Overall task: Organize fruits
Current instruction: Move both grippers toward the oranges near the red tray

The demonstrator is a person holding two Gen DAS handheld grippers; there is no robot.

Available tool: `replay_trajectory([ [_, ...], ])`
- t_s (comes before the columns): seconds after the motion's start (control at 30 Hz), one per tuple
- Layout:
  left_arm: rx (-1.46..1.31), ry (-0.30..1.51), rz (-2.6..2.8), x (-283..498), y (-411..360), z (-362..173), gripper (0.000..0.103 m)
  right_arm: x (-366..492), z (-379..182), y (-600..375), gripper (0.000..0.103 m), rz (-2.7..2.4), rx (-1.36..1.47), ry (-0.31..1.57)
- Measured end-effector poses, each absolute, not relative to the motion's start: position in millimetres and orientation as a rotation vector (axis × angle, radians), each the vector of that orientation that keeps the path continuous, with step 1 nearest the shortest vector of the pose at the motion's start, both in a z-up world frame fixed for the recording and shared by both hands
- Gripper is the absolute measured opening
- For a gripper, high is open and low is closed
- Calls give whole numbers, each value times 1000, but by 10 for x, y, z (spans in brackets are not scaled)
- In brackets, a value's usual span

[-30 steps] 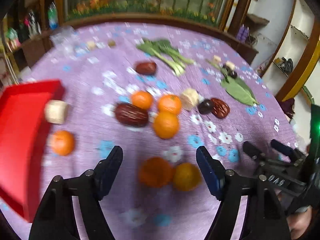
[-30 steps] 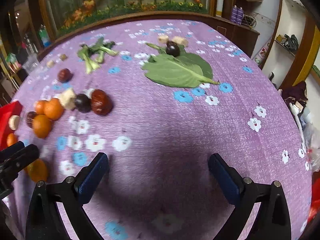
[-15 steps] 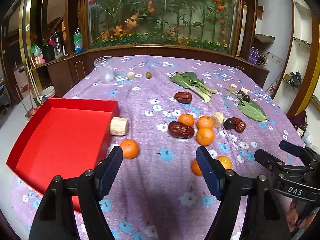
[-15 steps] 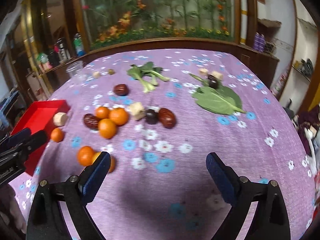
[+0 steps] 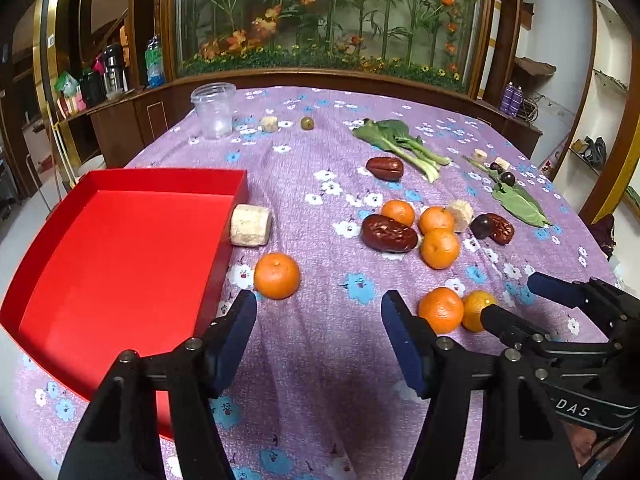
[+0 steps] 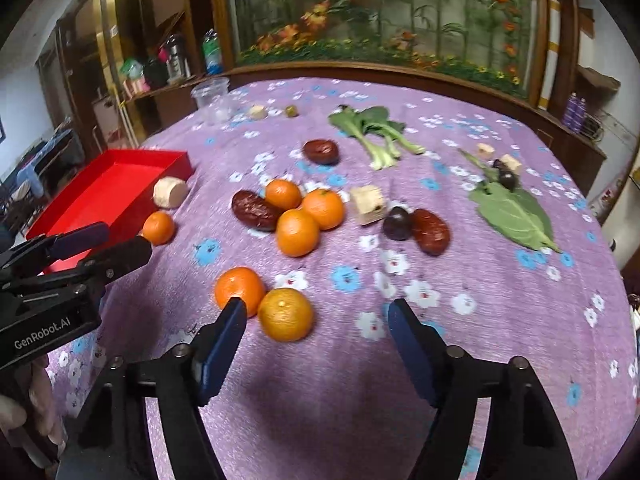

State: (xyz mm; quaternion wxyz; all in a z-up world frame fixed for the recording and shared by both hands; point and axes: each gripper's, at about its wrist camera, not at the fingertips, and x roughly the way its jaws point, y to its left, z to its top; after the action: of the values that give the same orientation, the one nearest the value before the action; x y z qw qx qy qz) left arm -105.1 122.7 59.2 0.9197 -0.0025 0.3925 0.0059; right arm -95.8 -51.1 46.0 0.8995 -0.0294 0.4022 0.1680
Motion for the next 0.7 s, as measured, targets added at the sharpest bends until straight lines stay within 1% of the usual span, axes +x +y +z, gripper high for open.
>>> replay_trajectory([
  [0.7, -17, 833, -10, -941, 1237, 456, 64, -798, 327, -378, 77, 402, -70, 875],
])
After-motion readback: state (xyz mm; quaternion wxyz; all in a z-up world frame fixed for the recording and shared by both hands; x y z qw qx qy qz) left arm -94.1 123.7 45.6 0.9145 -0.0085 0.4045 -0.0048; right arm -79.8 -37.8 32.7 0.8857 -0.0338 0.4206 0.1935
